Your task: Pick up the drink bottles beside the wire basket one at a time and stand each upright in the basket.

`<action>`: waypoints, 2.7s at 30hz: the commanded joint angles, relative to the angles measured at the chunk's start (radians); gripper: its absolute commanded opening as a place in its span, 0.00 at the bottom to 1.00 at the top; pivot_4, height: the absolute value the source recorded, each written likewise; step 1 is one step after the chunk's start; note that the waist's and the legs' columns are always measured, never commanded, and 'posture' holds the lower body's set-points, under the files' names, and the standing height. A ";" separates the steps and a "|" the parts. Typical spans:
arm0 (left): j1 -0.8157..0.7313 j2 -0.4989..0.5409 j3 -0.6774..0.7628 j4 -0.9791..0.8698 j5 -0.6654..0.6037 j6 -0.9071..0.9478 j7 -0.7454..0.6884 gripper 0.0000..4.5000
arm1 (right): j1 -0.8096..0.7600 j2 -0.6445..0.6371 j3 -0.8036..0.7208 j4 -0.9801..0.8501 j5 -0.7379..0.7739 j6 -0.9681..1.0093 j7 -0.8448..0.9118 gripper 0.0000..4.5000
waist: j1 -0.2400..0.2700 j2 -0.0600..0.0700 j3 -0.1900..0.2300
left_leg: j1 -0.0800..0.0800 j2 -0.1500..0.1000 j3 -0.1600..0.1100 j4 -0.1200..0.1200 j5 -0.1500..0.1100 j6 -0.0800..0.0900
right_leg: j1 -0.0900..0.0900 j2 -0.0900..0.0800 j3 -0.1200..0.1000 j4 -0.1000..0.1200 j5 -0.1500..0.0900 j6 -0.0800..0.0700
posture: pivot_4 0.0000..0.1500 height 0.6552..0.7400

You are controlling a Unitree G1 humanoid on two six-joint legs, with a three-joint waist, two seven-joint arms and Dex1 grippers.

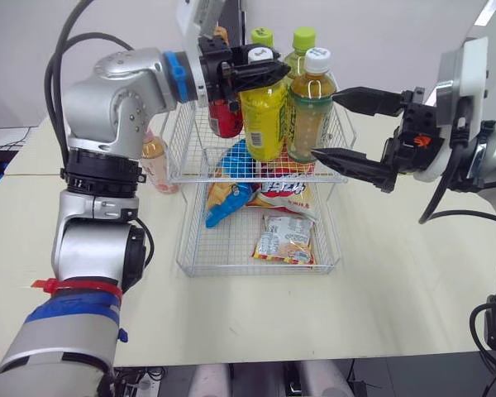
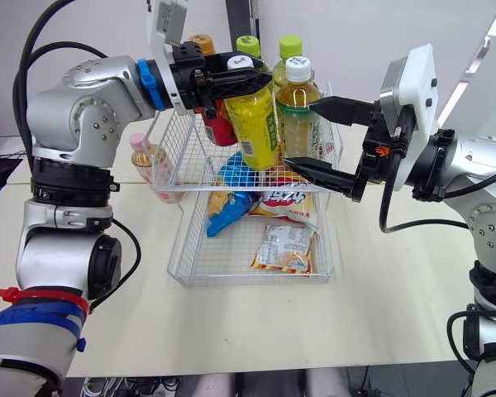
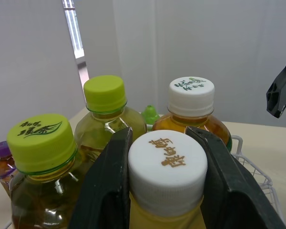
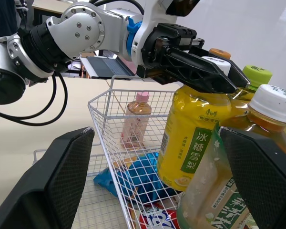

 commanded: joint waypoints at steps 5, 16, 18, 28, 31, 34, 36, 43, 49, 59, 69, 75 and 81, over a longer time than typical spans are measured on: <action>-0.062 -0.001 0.114 -0.065 -0.073 0.052 0.031 0.83 | -0.013 -0.005 -0.020 -0.010 0.010 -0.022 0.003 1.00 | -0.001 0.000 0.000 | 0.000 0.000 0.000 0.000 0.000 0.000 | 0.000 0.000 0.000 0.000 0.000 0.000 | 1.00 1.00; 0.053 0.186 0.289 -0.253 -0.093 0.161 0.192 0.99 | -0.049 0.042 0.014 0.012 0.063 -0.012 0.043 1.00 | -0.010 0.001 -0.001 | 0.001 0.001 0.000 0.000 0.000 0.000 | 0.000 0.000 0.000 0.001 0.000 0.000 | 1.00 1.00; 0.128 0.247 0.348 -0.294 -0.089 0.170 0.231 0.99 | -0.062 0.057 0.029 0.032 0.066 -0.017 0.058 1.00 | -0.011 0.002 -0.001 | 0.002 0.001 0.000 0.000 0.000 0.000 | 0.000 0.000 0.000 0.002 0.000 0.000 | 1.00 1.00; 0.929 0.291 0.778 -0.672 -0.053 0.144 0.335 0.99 | -0.140 0.126 0.147 0.171 0.015 -0.089 0.235 1.00 | -0.016 0.003 -0.002 | 0.003 0.001 0.002 -0.001 0.000 0.000 | 0.001 -0.002 0.002 0.001 0.000 0.000 | 1.00 1.00; 1.136 0.174 0.870 -0.758 -0.065 0.106 0.377 0.99 | -0.147 0.162 0.168 0.191 0.005 -0.110 0.268 1.00 | -0.011 0.002 -0.002 | 0.003 0.001 0.000 0.000 0.000 0.000 | 0.001 -0.002 0.000 0.002 0.000 0.000 | 1.00 1.00; 1.316 0.048 0.907 -0.863 -0.093 0.068 0.407 0.99 | -0.158 0.196 0.181 0.210 -0.010 -0.130 0.284 1.00 | -0.001 0.001 -0.002 | 0.003 0.001 0.000 0.000 0.000 0.000 | 0.001 -0.003 0.000 0.001 0.000 0.000 | 1.00 1.00; 1.379 -0.015 0.920 -0.919 -0.126 0.061 0.443 0.99 | -0.164 0.212 0.183 0.221 -0.018 -0.142 0.290 1.00 | 0.009 0.000 -0.003 | 0.003 0.000 0.000 0.000 0.000 0.000 | 0.002 -0.004 0.000 0.000 0.000 0.000 | 1.00 1.00; 1.381 -0.031 0.845 -0.952 -0.166 0.037 0.530 0.99 | -0.152 0.198 0.159 0.226 -0.032 -0.153 0.321 1.00 | 0.023 0.000 -0.003 | 0.003 0.000 0.000 0.001 0.000 0.000 | 0.003 -0.004 0.000 0.000 0.000 0.000 | 1.00 1.00; 1.186 0.024 0.680 -0.829 -0.110 0.018 0.589 0.99 | -0.110 0.172 0.141 0.163 -0.047 -0.143 0.254 1.00 | 0.027 -0.001 -0.004 | 0.003 0.000 0.000 0.001 0.000 0.000 | 0.003 -0.002 0.000 0.001 0.000 0.000 | 1.00 1.00; 0.803 0.050 0.428 -0.425 0.069 -0.129 0.628 0.99 | -0.024 0.110 0.082 0.051 -0.053 -0.127 0.152 1.00 | 0.024 -0.001 -0.004 | 0.002 0.001 -0.001 0.001 0.000 0.000 | 0.002 0.000 0.000 0.001 0.000 0.000 | 1.00 1.00; 0.595 0.040 0.303 -0.105 0.171 -0.257 0.600 0.99 | -0.021 0.110 0.080 0.019 -0.055 -0.122 0.088 1.00 | 0.021 -0.001 -0.004 | 0.002 0.001 0.000 0.001 0.000 0.000 | 0.002 0.000 0.000 0.001 0.000 0.000 | 1.00 1.00; 0.516 0.043 0.275 0.043 0.200 -0.317 0.566 0.99 | -0.056 0.144 0.125 0.030 -0.089 -0.116 0.049 1.00 | 0.013 -0.001 -0.003 | 0.002 0.001 -0.001 0.001 0.000 0.000 | 0.002 0.000 -0.001 0.001 0.000 0.000 | 1.00 1.00; 0.454 0.042 0.271 0.175 0.218 -0.396 0.536 0.64 | -0.062 0.154 0.135 0.029 -0.095 -0.115 0.040 1.00 | 0.014 -0.001 -0.003 | 0.002 0.000 -0.001 0.001 0.000 0.000 | 0.002 -0.001 -0.001 0.001 0.000 0.000 | 1.00 1.00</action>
